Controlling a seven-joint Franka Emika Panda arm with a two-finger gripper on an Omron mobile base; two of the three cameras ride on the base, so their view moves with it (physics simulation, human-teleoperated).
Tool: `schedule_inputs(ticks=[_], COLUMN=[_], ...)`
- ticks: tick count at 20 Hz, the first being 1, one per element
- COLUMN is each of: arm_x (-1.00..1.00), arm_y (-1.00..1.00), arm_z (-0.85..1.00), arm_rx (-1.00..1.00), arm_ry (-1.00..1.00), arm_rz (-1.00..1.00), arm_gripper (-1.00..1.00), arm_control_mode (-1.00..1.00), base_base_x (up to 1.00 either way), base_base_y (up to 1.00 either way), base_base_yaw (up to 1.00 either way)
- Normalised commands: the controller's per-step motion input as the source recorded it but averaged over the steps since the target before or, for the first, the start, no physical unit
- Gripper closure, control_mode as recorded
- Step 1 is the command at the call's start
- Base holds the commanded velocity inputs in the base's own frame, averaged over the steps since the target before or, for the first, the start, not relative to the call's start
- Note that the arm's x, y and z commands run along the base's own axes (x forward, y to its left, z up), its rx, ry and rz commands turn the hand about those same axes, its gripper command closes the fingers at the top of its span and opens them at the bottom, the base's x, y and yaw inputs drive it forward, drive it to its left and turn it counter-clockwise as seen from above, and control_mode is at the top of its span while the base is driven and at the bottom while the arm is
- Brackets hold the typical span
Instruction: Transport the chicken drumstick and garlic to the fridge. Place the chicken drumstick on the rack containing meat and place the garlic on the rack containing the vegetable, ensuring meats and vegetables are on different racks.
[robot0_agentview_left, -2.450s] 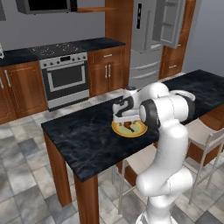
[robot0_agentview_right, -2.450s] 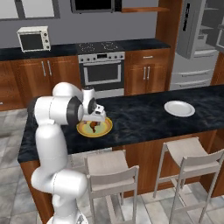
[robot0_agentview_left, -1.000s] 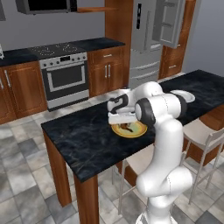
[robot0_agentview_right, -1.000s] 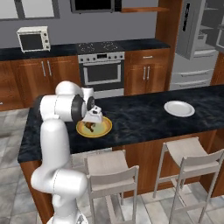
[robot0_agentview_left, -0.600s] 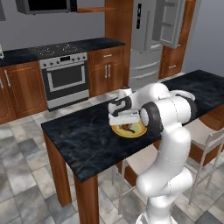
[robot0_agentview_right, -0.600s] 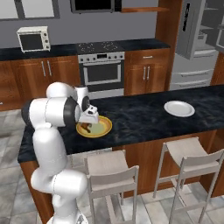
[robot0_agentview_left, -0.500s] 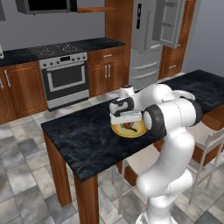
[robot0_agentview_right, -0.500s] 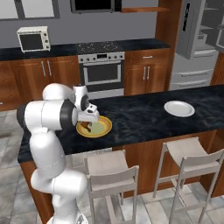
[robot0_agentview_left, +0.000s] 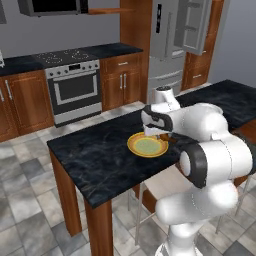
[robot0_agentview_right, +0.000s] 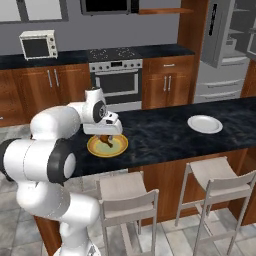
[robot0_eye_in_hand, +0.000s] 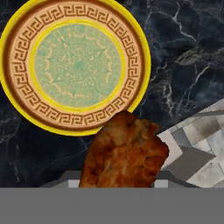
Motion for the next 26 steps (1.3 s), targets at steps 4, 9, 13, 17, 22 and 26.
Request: schedule_inputs(ticks=[4,9,13,17,22,26], arm_x=[-0.71,-0.87,-0.97,-0.94,-0.79,-0.49], arm_y=[-0.6,-0.16,0.0,0.03,0.03,0.01], arm_z=[0.96,1.0,0.84,0.5,0.7,0.92], arm_rx=[0.01,0.03,0.01,-0.02,0.0,0.0], arm_ry=[0.02,0.0,-0.05,-0.27,-0.23,-0.11], arm_rz=[-0.02,0.0,0.0,0.0,0.0,0.01], arm_gripper=[1.0,1.0,1.0,1.0,1.0,1.0], arm_control_mode=[-1.0,-1.0,-1.0,-1.0,-1.0,-1.0], base_base_x=[0.0,0.0,0.0,0.0,0.0,0.0], base_base_y=[0.0,0.0,0.0,0.0,0.0,0.0], base_base_yaw=[0.0,0.0,0.0,0.0,0.0,0.0])
